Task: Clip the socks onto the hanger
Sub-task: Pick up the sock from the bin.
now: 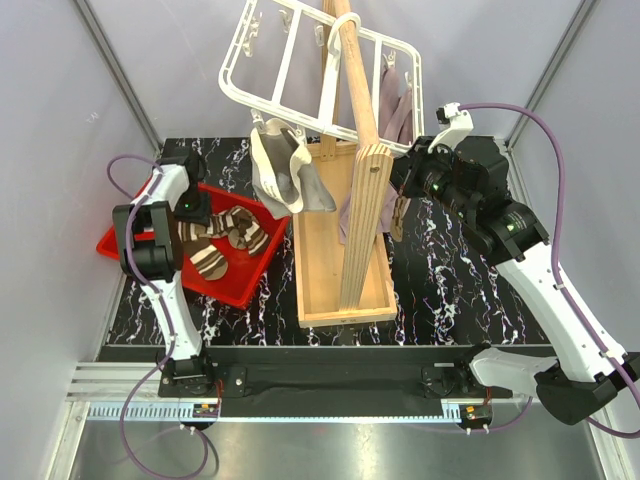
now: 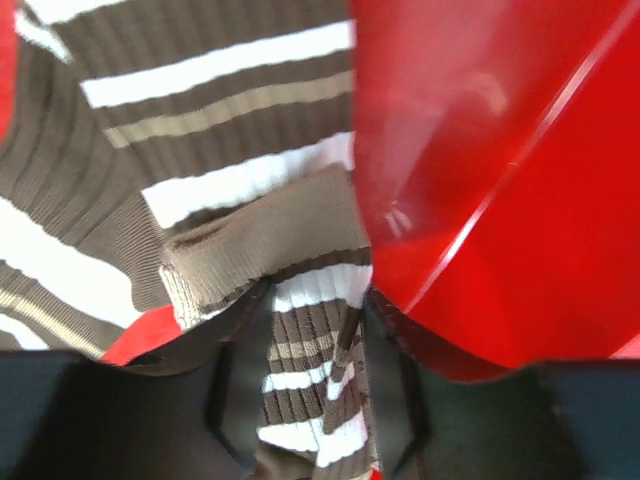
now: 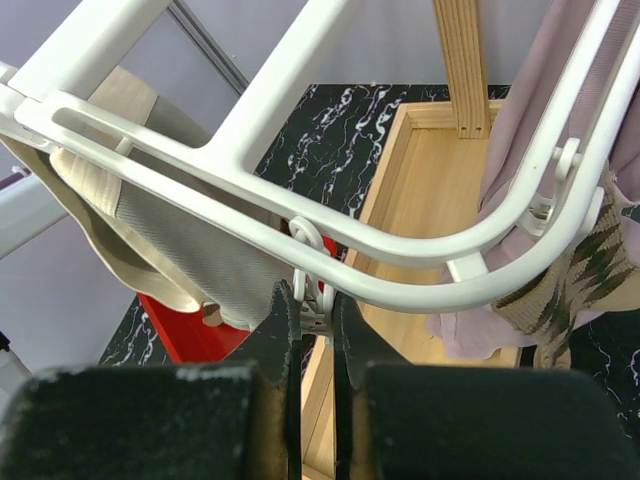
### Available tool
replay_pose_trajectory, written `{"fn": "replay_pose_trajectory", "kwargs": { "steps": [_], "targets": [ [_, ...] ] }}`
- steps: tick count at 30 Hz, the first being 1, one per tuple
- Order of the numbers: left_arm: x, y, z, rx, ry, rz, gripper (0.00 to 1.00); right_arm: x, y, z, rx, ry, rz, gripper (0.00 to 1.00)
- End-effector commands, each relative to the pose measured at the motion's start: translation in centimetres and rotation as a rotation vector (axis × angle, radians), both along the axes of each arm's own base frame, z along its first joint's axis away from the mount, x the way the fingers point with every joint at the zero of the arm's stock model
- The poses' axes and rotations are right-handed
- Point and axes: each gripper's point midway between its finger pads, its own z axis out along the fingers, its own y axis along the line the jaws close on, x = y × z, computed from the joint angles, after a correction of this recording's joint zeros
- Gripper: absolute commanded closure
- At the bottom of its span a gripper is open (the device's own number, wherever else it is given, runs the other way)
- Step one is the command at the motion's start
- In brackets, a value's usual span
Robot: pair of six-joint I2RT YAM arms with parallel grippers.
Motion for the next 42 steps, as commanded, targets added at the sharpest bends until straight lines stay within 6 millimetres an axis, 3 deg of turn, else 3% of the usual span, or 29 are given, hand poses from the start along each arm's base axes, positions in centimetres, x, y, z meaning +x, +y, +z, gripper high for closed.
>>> {"fn": "replay_pose_trajectory", "kwargs": {
  "steps": [1,7,13,16,17,20,21,23,24,25,26,27,29,31,32,33,38,42],
  "targets": [
    [2.0,1.7,1.8,0.068,-0.062,0.011,0.67,-0.6,-0.2,-0.2,-0.009,0.007,0.01,1.0],
    [1.2,1.9,3.7,0.11,-0.104,-0.028,1.0,-0.6,0.0,-0.3,-0.004,0.013,0.018,1.0],
    [-0.1,1.3,6.0,0.159,-0.186,-0.087,1.0,-0.6,0.2,-0.3,0.002,0.017,0.023,1.0],
    [-1.1,0.9,9.0,0.26,-0.253,-0.155,1.0,-0.7,0.1,-0.2,0.001,0.016,0.02,1.0],
    [-1.2,0.8,11.3,0.298,-0.331,-0.176,1.0,-0.7,0.0,-0.2,0.0,0.016,0.019,1.0],
    [-1.1,-1.0,13.4,0.418,-0.44,-0.422,1.0,-0.8,-0.2,-0.3,-0.007,0.015,0.014,1.0],
    [-1.3,-2.5,16.1,0.396,-0.557,-0.495,1.0,-0.8,-0.2,-0.2,-0.006,0.012,0.014,1.0],
    [-1.1,-4.0,19.4,0.439,-0.735,-0.62,1.0,-0.8,-0.3,-0.3,-0.012,0.012,0.007,1.0],
    [-2.8,-6.0,21.2,0.409,-0.858,-0.723,1.0,-0.8,-0.4,-0.3,-0.011,0.01,0.007,1.0],
    [-3.6,-6.9,22.2,0.416,-0.928,-0.776,1.0,-0.8,-0.4,-0.3,-0.012,0.01,0.005,1.0],
    [-3.8,-7.6,24.7,0.461,-1.051,-0.815,1.0,-0.8,-0.4,-0.1,-0.01,0.006,0.005,1.0],
    [-5.4,-9.5,24.8,0.442,-1.105,-0.942,1.0,-0.7,-0.3,-0.2,-0.013,0.009,0.006,1.0],
    [-8.2,-11.6,29.4,0.526,-1.309,-1.09,1.0,-0.8,-0.2,0.0,-0.012,0.008,0.018,1.0],
    [-12.0,-15.7,30.8,0.459,-1.492,-1.34,1.0,-0.8,0.0,-0.2,-0.017,0.016,0.028,1.0],
    [-13.8,-17.4,32.8,0.481,-1.646,-1.439,1.0,-1.0,0.2,-0.2,-0.015,0.013,0.043,1.0],
    [-16.9,-19.9,32.7,0.38,-1.743,-1.633,1.0,-1.0,0.4,-0.4,-0.019,0.018,0.051,1.0],
    [-22.7,-24.5,32.4,0.15,-1.822,-1.927,1.0,-1.6,1.2,0.0,-0.004,0.01,0.11,1.0],
    [-24.7,-24.1,33.8,0.183,-1.814,-1.908,1.0,-1.9,1.1,0.3,-0.005,0.002,0.119,1.0]
  ]
}}
